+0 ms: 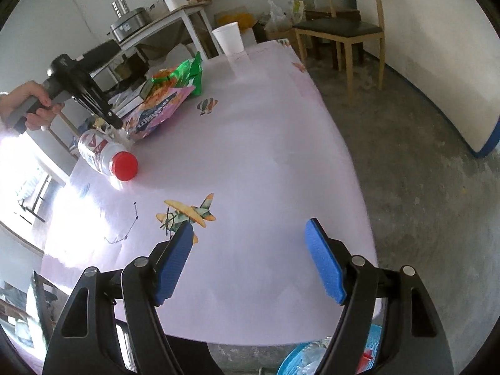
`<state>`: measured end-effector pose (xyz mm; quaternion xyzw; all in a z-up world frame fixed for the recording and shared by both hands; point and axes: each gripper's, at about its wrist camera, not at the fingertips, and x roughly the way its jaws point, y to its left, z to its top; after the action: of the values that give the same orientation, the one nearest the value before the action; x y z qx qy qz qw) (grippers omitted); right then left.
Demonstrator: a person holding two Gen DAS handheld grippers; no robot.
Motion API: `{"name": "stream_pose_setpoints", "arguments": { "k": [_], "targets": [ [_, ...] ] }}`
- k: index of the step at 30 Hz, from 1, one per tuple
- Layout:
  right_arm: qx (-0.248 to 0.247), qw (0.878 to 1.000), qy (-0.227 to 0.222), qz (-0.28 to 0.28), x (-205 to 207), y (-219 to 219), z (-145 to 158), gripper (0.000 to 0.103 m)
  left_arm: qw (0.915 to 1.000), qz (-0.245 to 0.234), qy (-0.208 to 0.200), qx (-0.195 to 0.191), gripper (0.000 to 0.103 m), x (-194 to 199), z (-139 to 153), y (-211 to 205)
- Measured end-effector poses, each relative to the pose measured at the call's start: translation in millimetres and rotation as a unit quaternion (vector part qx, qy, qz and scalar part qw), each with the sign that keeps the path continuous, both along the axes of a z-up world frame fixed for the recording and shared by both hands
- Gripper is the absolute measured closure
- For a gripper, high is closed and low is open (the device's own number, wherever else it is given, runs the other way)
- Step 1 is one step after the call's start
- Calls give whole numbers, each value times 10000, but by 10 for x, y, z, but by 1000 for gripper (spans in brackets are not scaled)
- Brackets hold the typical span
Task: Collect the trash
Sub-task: 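Close the left gripper on the white tissue, then carry the white tissue to the blue basket and open the left gripper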
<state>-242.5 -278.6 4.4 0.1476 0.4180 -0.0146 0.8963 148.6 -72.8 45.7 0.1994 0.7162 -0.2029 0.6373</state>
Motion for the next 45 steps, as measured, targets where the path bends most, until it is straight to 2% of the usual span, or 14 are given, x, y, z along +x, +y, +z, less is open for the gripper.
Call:
{"name": "stream_pose_setpoints", "arguments": {
  "k": [4,8,13,17,21,24,27,31,34,38,40,41,42,45],
  "targets": [
    [60,9998,-106,-145,-128,-103,54,31,9992,-71,-362,-128,102,-161,375,-35],
    [55,9993,-105,-349,-262,-207,69,31,9981,-69,-485,-375,102,-216,631,-75],
    [73,9969,-197,-760,-558,-425,138,31,9921,-433,-597,-1019,102,-628,961,-419],
    [-44,9911,-233,-1307,-928,-715,208,31,9788,-1083,-401,-1691,102,-1302,1118,-881],
    [-281,9783,-286,-2030,-1482,-1043,305,31,9555,-1950,194,-2203,102,-2180,1072,-1452],
    [-375,9684,-392,-2433,-1863,-1185,368,31,9296,-2683,850,-2380,102,-2954,817,-1939],
    [-381,9572,-471,-2831,-2292,-1303,375,31,9100,-3201,1356,-2258,102,-3598,418,-2307],
    [-295,9503,-425,-3070,-2624,-1366,278,31,8997,-3684,1570,-1736,102,-4230,-272,-2646],
    [-210,9475,-399,-3165,-2765,-1366,191,31,9031,-3907,1310,-1210,102,-4540,-881,-2853],
    [-31,9467,-365,-3200,-2848,-1406,83,31,9218,-3690,1021,-610,100,-4648,-1755,-3011],
    [-40,9469,-347,-3196,-2855,-1410,45,31,9288,-3545,980,-460,85,-4640,-2119,-3066],
    [-53,9471,-331,-3191,-2861,-1417,40,31,9316,-3437,1099,-440,62,-4624,-2239,-3067],
    [-78,9470,-314,-3196,-2857,-1414,33,31,9359,-3285,1189,-437,45,-4605,-2321,-3073],
    [-127,9469,-292,-3198,-2874,-1417,27,31,9361,-3184,1280,-767,44,-4532,-2268,-3071]
  ]
}}
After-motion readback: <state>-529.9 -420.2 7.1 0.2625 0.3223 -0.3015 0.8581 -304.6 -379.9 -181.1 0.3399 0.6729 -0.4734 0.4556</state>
